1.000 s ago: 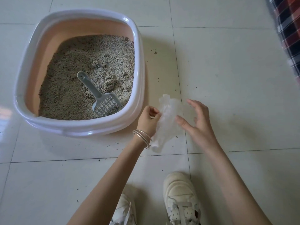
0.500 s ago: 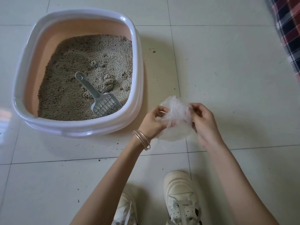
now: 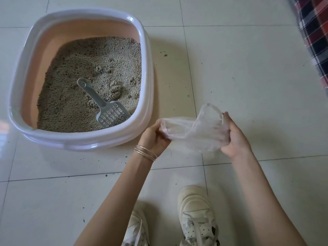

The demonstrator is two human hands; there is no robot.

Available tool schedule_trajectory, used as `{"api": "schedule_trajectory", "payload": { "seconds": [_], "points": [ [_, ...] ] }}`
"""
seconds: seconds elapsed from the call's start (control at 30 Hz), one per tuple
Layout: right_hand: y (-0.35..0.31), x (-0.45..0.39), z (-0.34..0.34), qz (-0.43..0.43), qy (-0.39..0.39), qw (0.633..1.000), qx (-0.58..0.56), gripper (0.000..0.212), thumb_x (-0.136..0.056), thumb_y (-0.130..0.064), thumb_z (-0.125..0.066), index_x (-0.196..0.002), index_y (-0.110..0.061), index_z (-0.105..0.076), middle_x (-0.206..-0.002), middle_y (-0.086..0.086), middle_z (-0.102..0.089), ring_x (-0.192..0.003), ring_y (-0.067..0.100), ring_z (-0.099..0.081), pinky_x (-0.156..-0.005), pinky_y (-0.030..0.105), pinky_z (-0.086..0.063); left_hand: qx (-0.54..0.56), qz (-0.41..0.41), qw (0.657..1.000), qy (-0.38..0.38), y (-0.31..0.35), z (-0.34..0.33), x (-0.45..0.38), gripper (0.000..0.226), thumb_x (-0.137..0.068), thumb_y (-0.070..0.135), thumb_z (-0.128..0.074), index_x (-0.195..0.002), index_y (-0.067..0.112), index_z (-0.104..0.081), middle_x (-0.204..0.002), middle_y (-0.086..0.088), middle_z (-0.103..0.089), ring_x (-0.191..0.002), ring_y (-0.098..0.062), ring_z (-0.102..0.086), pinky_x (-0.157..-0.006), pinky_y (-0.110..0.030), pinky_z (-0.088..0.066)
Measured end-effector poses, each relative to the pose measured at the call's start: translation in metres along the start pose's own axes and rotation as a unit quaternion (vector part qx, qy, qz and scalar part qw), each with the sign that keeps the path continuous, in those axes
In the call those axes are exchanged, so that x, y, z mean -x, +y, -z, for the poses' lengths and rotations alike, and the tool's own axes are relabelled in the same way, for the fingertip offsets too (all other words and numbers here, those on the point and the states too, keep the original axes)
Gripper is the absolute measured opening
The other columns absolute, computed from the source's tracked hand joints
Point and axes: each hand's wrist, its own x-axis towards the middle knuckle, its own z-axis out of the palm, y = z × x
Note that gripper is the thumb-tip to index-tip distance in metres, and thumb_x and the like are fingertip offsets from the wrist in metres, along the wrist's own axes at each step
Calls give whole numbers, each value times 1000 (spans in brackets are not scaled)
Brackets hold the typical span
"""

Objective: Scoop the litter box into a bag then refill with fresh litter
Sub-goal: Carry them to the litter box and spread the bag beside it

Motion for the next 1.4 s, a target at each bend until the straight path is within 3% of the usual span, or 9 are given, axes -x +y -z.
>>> {"api": "schedule_trajectory", "payload": {
  "seconds": [0.23, 0.43, 0.53, 0.63, 0.73, 0.87, 1.0, 1.23, 1.4],
  "points": [
    [5, -13, 20, 81, -4, 995, 50, 8, -86, -12, -57, -90, -19, -59, -81, -5, -60, -76, 10, -59, -64, 20, -51, -347, 22, 937, 41, 1, 14, 10, 46, -63, 37, -60, -105, 20, -58, -85, -1, -58, -66, -14, -62, -52, -26, -51],
    [17, -5, 2, 108, -23, 923, 368, 41, -94, -23, -53, -133, -27, -43, -138, 2, -48, -129, 12, -44, -101, 29, -39, -710, -135, 688, 61, -6, 9, -3, 26, -70, 30, -73, -65, 23, -48, -66, 6, -53, -68, -20, -51, -62, -28, -40],
    [18, 4, -7, 119, 40, 819, 560, 65, -92, -47, -47, -146, -31, -15, -152, 3, -25, -139, 18, -27, -107, 30, -25, -668, -209, 695, 162, -15, 7, -8, 23, -77, 25, -64, -66, 20, -44, -67, 0, -61, -63, -24, -57, -59, -28, -39],
    [22, 13, -18, 105, 14, 843, 528, 73, -83, -53, -56, -141, -43, -12, -145, 1, -19, -128, 17, -32, -102, 29, -27, -605, -243, 749, 114, -24, 8, -7, 22, -80, 9, -60, -84, 20, -41, -84, 3, -60, -75, -23, -68, -69, -30, -53],
    [32, 8, -23, 136, -28, 835, 533, 42, -80, -31, -70, -114, -40, -47, -121, -2, -34, -111, 13, -45, -94, 22, -41, -643, -349, 682, -6, -28, 10, -4, 44, -74, -6, -51, -115, 9, -45, -113, 0, -46, -109, -18, -49, -85, -11, -39],
    [35, -9, -12, 238, 9, 764, 600, 28, -77, 7, -57, -80, -19, -65, -105, 4, -52, -92, 13, -54, -73, 11, -41, -701, -354, 619, -13, -29, 11, -4, 65, -66, -20, -32, -108, 18, -65, -126, -14, -41, -92, -20, -51, -81, -12, -39],
    [26, -18, 15, 274, 88, 734, 615, 33, -76, 14, -47, -89, -6, -70, -102, 10, -56, -86, 16, -55, -70, 7, -37, -787, -263, 545, 117, -14, 20, -10, 53, -77, -10, -38, -121, 11, -56, -129, -17, -40, -112, -34, -50, -92, -36, -38],
    [-2, -20, 42, 213, -21, 669, 712, 39, -80, -17, -71, -115, -5, -58, -135, 7, -39, -126, 21, -36, -97, 14, -22, -837, -322, 437, 64, -14, 23, 8, 41, -84, 38, -49, -111, 9, -60, -135, -20, -41, -119, -42, -42, -96, -41, -41],
    [-26, 7, 24, 493, -198, 474, 702, 30, -77, -18, -66, -102, -11, -51, -121, 11, -52, -116, 26, -44, -100, 36, -36, -796, -509, 308, -109, -6, 14, 14, 21, -81, 15, -56, -98, 6, -63, -116, -12, -60, -114, -31, -50, -90, -39, -46]
  ]
}}
